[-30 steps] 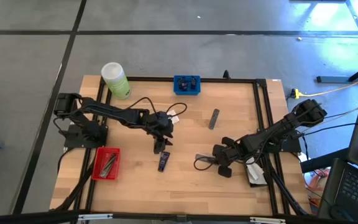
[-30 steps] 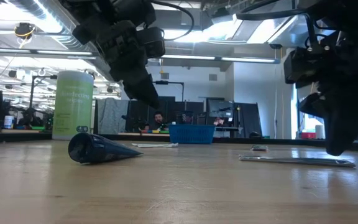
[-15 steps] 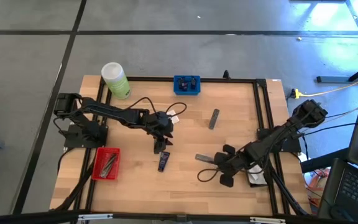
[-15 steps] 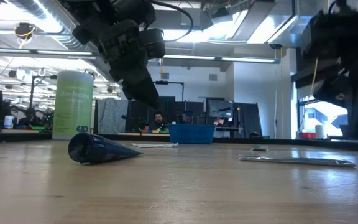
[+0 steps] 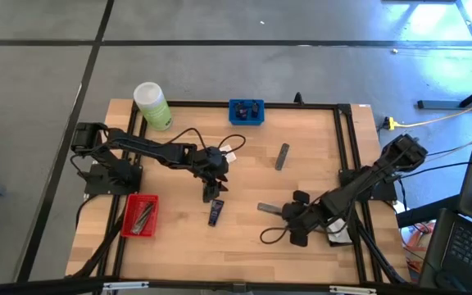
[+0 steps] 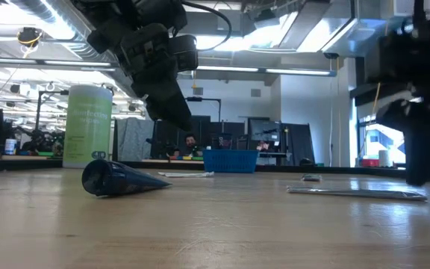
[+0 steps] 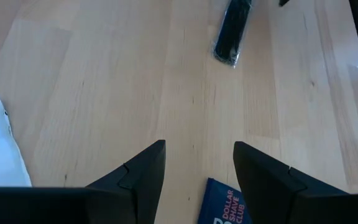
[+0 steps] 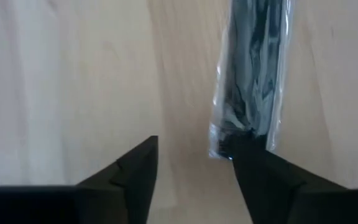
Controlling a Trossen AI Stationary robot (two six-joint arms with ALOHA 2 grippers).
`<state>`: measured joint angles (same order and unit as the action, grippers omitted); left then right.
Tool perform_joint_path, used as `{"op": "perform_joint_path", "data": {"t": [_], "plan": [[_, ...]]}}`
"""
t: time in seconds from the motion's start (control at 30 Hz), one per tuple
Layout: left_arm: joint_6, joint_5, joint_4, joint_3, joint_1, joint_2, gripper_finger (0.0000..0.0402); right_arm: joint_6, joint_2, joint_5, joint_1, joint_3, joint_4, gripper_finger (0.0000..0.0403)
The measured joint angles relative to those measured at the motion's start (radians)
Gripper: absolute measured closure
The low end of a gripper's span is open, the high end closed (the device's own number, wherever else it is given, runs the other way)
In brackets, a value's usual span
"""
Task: Pick & Place Travel size toiletries
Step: Put the black hair comb into the red basket
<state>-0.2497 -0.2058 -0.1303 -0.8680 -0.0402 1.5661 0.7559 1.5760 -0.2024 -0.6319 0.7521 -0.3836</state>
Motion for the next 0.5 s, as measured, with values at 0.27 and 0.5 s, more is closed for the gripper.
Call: {"op": "perform_joint_path", "data": {"t": [0.27, 0.5], "plan": [[0.000, 0.002, 0.000, 0.000, 0.000, 0.000, 0.0215, -0.008, 0.054, -0.034, 0.000, 0.006, 0.010, 0.0168], [0.000, 0.002, 0.001, 0.000, 0.000, 0.000, 0.0215, -0.012, 0.037, -0.015, 0.000, 0.063, -0.093, 0.0176]]}}
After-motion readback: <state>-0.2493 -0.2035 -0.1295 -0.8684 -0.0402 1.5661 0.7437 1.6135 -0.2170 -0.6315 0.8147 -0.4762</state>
